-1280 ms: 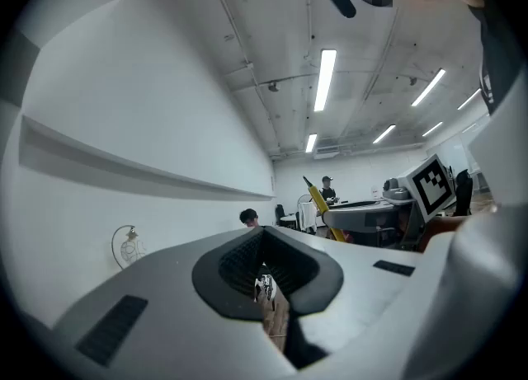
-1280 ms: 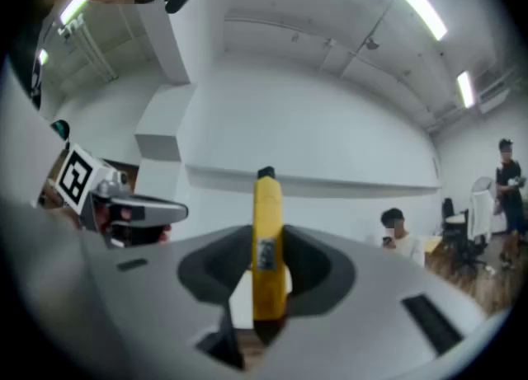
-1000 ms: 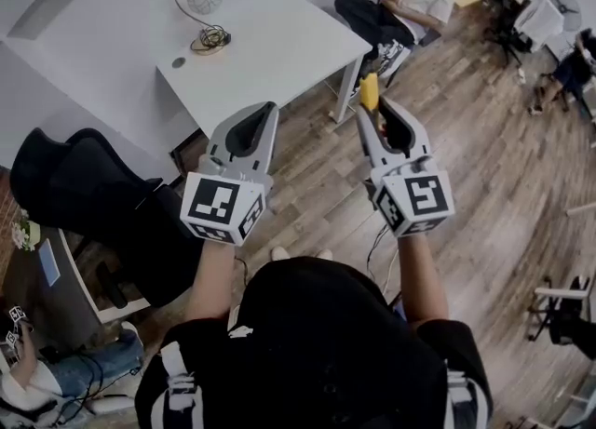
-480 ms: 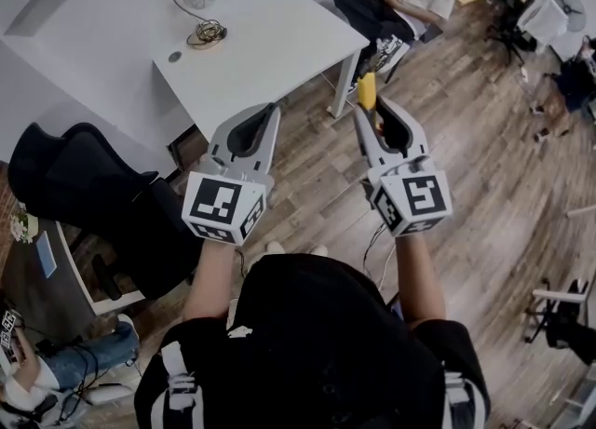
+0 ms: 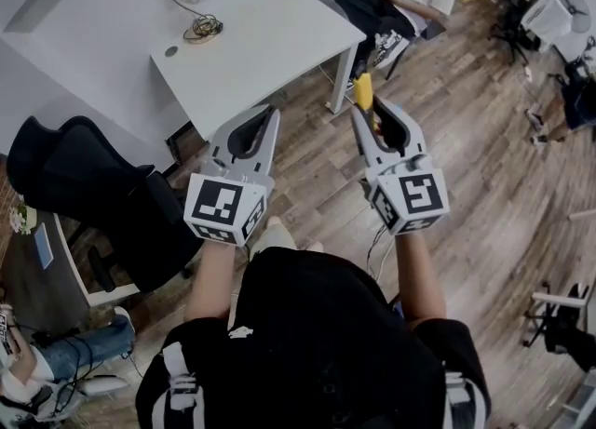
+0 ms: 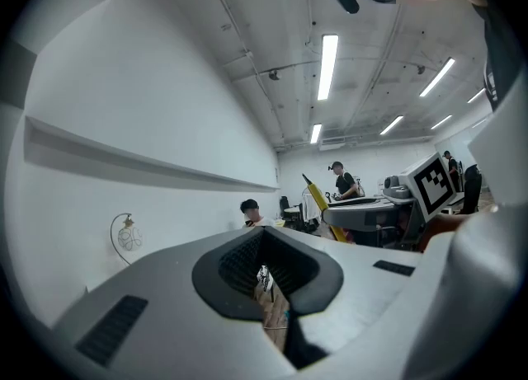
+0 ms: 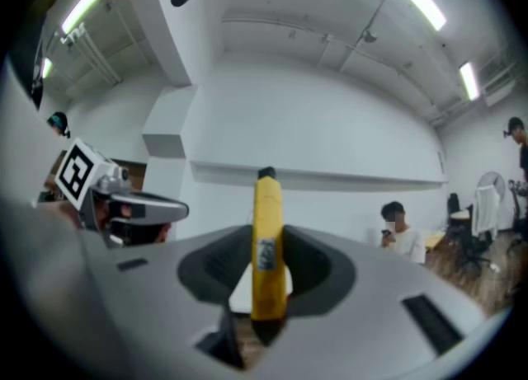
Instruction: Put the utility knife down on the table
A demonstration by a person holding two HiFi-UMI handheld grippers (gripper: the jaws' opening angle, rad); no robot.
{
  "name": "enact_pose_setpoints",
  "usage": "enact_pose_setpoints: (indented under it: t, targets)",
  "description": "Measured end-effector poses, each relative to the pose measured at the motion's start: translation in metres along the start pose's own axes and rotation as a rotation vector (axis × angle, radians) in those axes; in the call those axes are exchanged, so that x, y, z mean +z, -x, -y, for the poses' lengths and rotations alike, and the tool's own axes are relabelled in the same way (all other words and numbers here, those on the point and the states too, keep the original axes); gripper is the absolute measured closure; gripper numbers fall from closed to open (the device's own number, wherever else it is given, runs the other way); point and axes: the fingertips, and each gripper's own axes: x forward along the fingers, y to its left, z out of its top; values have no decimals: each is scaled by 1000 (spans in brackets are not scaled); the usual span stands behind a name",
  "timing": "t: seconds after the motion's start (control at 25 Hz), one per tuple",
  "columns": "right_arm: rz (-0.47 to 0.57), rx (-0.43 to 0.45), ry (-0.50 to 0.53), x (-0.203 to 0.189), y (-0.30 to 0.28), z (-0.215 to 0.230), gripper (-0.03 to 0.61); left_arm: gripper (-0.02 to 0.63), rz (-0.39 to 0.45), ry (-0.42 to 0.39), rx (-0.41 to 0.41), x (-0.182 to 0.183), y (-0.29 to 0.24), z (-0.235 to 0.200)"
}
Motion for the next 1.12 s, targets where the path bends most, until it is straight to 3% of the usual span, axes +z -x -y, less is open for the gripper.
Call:
enact_pose_setpoints:
  t: [0.56, 1.12]
  targets:
    - [-24, 0, -13, -7, -23, 25, 439, 597, -6, -10, 5, -4, -33, -10]
    - [-70, 8, -5, -28, -104, 59, 439, 597, -12, 11, 0, -20, -106, -69]
